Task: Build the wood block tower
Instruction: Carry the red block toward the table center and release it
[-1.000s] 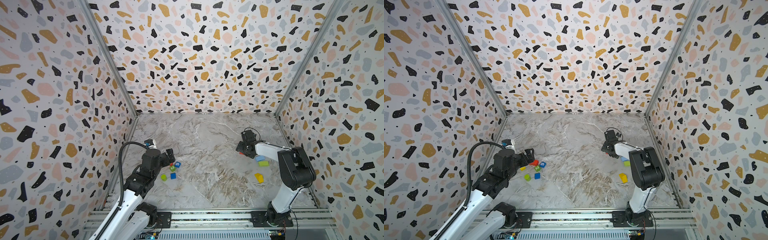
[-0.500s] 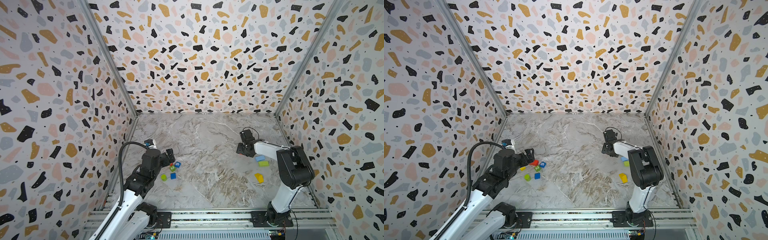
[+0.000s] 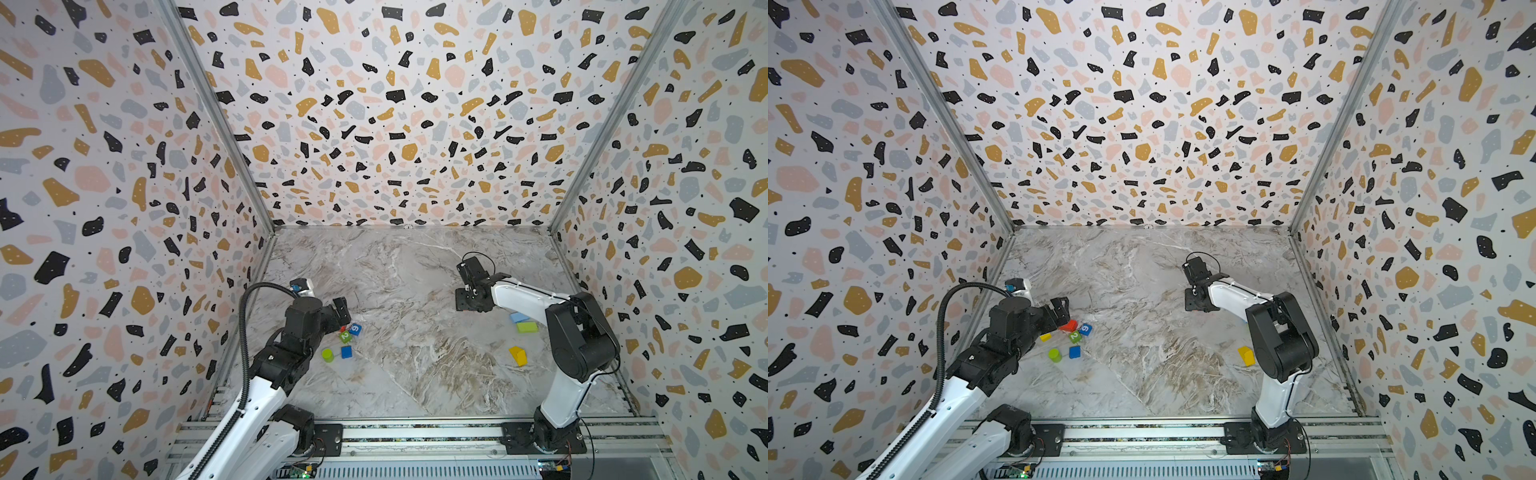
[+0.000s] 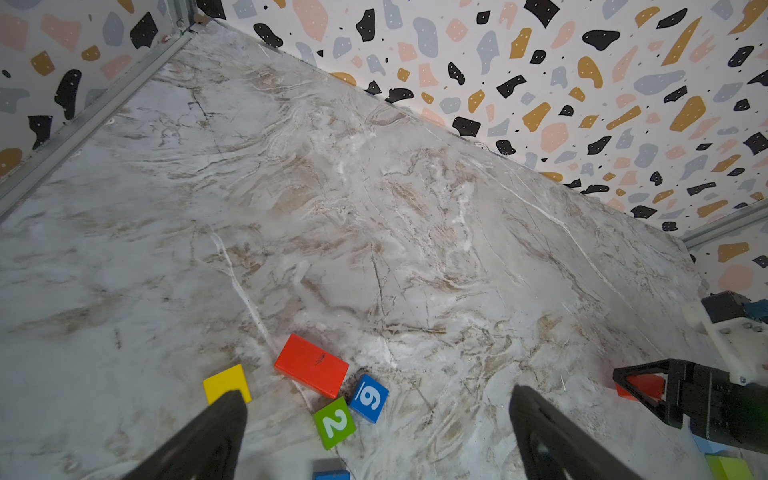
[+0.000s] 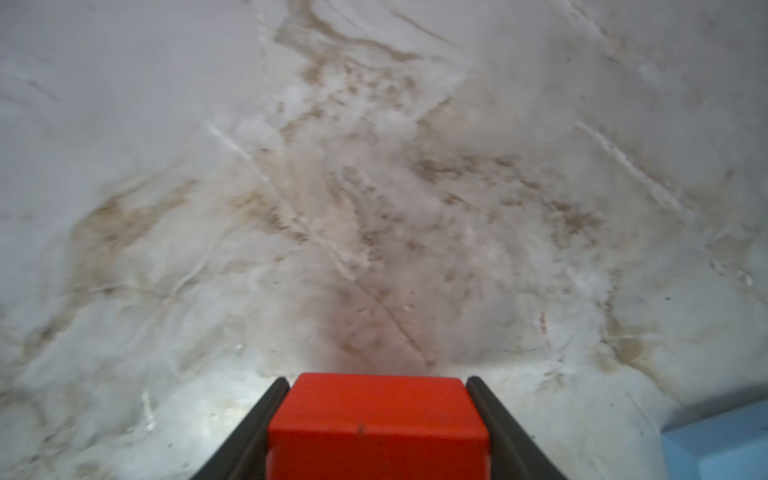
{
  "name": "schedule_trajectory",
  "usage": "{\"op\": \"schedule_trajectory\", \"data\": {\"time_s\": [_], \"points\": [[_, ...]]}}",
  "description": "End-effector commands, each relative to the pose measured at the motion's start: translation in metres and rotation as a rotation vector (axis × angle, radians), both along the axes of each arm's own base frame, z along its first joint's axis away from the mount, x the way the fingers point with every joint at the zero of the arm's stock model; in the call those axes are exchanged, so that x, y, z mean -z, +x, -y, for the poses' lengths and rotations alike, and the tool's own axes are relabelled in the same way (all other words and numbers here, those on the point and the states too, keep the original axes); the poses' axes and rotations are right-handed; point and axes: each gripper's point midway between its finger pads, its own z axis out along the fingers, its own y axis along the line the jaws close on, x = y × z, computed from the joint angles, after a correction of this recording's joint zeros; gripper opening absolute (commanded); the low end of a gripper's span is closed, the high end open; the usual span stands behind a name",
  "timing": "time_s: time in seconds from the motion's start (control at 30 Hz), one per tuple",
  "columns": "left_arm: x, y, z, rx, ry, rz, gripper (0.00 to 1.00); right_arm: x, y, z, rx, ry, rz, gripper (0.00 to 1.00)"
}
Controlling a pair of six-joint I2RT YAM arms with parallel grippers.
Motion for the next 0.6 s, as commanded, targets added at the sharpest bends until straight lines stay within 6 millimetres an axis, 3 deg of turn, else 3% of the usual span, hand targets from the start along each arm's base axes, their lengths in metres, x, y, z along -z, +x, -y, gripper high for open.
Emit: {"op": "schedule_trajectory", "data": {"time_s": [0.0, 0.33, 0.57], "points": [[0.000, 0.001, 0.003, 0.014, -0.016, 0.020, 1.00, -0.022, -0.006, -0.015, -0.021, 0.008, 0.010, 0.46], [-0.012, -0.004, -0.008, -0.045, -0.023, 0.059, 1.00, -0.028, -0.018, -0.070, -0.048, 0.015, 0.036, 0.46], [-0.002, -0.001, -0.008, -0.057, -0.015, 0.022, 1.00, -0.020, -0.022, -0.104, -0.034, 0.065, 0.003, 0.48]]}}
